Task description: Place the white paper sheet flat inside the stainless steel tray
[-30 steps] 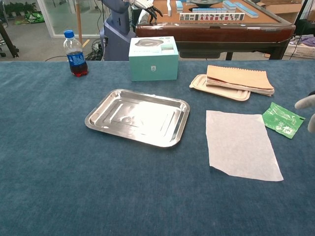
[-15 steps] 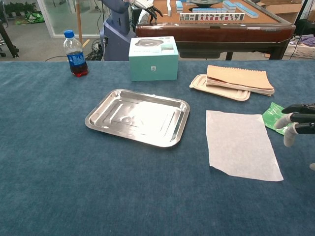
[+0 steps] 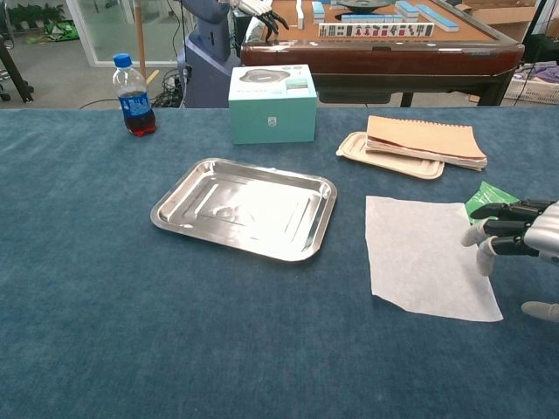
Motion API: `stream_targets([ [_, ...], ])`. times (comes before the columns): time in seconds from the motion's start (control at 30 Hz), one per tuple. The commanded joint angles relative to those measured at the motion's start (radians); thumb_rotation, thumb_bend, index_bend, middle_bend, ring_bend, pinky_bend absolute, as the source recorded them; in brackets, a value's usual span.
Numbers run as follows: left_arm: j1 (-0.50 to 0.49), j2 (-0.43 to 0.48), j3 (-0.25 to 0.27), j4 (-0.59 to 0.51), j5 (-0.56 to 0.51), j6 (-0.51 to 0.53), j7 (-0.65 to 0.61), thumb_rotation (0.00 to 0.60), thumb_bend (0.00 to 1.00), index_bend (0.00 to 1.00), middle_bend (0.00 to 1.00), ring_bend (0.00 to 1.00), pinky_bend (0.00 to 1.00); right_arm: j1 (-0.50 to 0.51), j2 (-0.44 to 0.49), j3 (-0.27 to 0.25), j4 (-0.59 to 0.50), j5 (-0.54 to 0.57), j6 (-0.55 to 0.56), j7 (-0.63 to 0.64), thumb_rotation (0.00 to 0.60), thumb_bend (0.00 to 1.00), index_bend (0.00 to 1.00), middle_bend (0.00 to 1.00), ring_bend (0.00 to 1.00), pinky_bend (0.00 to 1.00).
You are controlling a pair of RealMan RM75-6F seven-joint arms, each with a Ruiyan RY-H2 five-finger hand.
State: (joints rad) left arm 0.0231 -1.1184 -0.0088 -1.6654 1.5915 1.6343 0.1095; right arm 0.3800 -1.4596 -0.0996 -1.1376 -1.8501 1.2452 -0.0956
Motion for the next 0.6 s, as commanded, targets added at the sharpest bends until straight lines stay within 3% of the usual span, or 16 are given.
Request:
stream_targets([
  [0.03,0.002,0.001,0.001,0.000,-0.001,0.001,-0.001,0.600,0.24,0.15,0.09,0.10,0.00,0.004,-0.012,-0.004,0.017,0.007,-0.004,0.009,0.600,0.25,0.42,0.24,0.09,0.23],
  [0.6,0.008,0.005,-0.002,0.005,-0.008,0.005,-0.009,0.600,0.24,0.15,0.09,0.10,0.00,0.038,-0.051,-0.010,0.058,0.028,-0.016,0.013,0.600,0.25,0.42,0.24,0.09,0.23],
])
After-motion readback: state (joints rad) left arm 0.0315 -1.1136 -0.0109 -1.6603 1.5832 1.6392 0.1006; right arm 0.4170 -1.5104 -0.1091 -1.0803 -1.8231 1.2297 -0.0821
